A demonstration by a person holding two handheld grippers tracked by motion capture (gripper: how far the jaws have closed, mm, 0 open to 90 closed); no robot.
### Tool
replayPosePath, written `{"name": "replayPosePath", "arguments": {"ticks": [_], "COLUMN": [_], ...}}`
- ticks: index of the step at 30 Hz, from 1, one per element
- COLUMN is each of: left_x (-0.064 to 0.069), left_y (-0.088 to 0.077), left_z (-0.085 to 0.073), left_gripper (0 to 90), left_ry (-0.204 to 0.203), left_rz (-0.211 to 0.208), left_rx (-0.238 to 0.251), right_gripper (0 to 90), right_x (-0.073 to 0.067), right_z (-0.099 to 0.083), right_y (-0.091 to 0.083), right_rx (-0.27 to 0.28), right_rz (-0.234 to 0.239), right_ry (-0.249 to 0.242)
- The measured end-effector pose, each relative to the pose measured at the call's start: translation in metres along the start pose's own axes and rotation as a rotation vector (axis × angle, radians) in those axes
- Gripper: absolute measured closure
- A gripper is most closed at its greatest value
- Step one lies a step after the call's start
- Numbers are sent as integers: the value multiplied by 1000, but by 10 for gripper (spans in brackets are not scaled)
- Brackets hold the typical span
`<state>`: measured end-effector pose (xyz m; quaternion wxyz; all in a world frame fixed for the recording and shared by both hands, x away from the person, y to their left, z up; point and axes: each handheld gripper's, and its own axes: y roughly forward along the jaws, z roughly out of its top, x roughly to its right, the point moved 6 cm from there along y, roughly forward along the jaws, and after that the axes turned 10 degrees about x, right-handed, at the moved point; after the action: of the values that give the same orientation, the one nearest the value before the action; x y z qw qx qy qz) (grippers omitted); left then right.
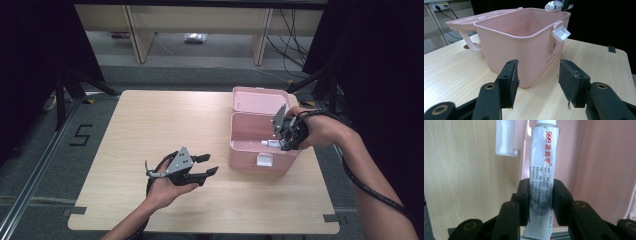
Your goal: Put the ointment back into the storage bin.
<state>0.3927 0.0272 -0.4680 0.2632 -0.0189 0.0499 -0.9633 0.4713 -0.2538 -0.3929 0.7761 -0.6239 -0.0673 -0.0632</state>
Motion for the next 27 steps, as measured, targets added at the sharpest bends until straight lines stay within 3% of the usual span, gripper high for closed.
{"name": "replayPosePath", "arguments": {"ticks": [1,2,3,6,9,10,14,15,19,20,21,22,23,26,27], "left_x": [0,0,0,0,0,0,1,1,0,1,1,1,1,1,1], "left_y": [0,0,0,0,0,1,1,1,0,0,0,1,1,0,0], "left_z": [0,0,-1,-1,-1,-1,-2,-2,-2,-2,-2,-2,-2,-2,-3], "left_gripper": [492,492,492,492,492,492,490,490,490,490,490,490,490,489,489], "left_ry": [0,1,1,5,-1,-5,-6,-8,0,-7,-7,-8,-10,-11,-10], "left_rz": [0,1,1,-3,0,-2,-3,-2,-5,-1,-1,-4,-5,0,-1], "left_rx": [-1,-2,-3,-3,-1,5,0,1,2,2,2,8,10,2,2], "right_gripper": [713,713,713,713,713,713,713,713,713,713,713,713,713,713,713], "right_x": [0,2,0,0,2,5,2,4,3,4,2,4,3,1,3], "right_z": [0,1,1,2,4,5,6,7,7,7,7,8,7,7,8], "right_y": [1,2,2,2,3,5,6,7,9,10,9,10,10,11,13], "right_rx": [-1,9,1,-3,6,18,11,16,6,11,2,9,-6,-23,-7], "right_rz": [-1,9,4,7,9,8,13,17,18,24,17,24,21,30,24], "right_ry": [7,-24,7,12,-11,-49,-18,-40,-15,-34,0,-30,0,22,-4]}}
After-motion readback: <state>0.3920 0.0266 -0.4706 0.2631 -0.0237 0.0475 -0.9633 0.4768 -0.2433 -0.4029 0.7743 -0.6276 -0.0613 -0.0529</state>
